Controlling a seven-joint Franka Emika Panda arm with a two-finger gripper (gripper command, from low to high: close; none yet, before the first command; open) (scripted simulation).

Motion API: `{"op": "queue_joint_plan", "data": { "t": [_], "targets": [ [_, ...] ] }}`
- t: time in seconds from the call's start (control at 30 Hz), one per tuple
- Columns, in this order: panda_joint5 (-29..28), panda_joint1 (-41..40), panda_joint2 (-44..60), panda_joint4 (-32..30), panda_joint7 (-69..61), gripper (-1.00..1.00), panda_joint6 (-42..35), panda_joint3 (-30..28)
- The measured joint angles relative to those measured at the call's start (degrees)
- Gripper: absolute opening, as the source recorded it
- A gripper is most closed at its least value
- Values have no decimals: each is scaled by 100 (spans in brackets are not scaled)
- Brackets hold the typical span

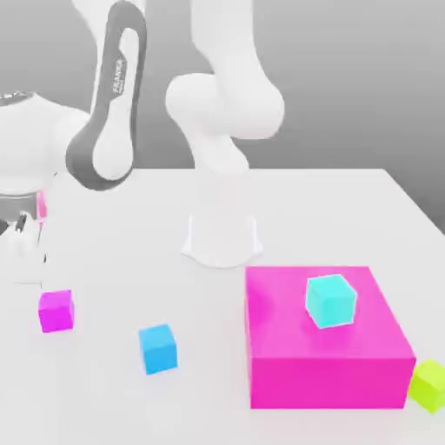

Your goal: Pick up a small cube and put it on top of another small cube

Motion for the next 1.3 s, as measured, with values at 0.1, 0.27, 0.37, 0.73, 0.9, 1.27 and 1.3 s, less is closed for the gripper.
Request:
{"op": "queue_joint_plan", "data": {
  "t": [0.1, 0.27, 0.37, 0.73, 0.9, 1.27, 1.3],
  "targets": [
    [502, -280, 615, 101, -354, 0, 481, 392],
    [655, -527, 1016, 175, -477, -100, 807, 677],
    [683, -587, 1114, 193, -503, -100, 888, 743],
    [-431, 223, -88, 235, -178, -100, -405, 712],
    [-756, 996, 174, 820, -736, -100, -838, 1548],
    [-1548, 2674, 654, 1982, -1761, -100, -1653, 3257],
    [-1614, 2820, 688, 2077, -1844, -100, -1720, 3396]
  ]
}}
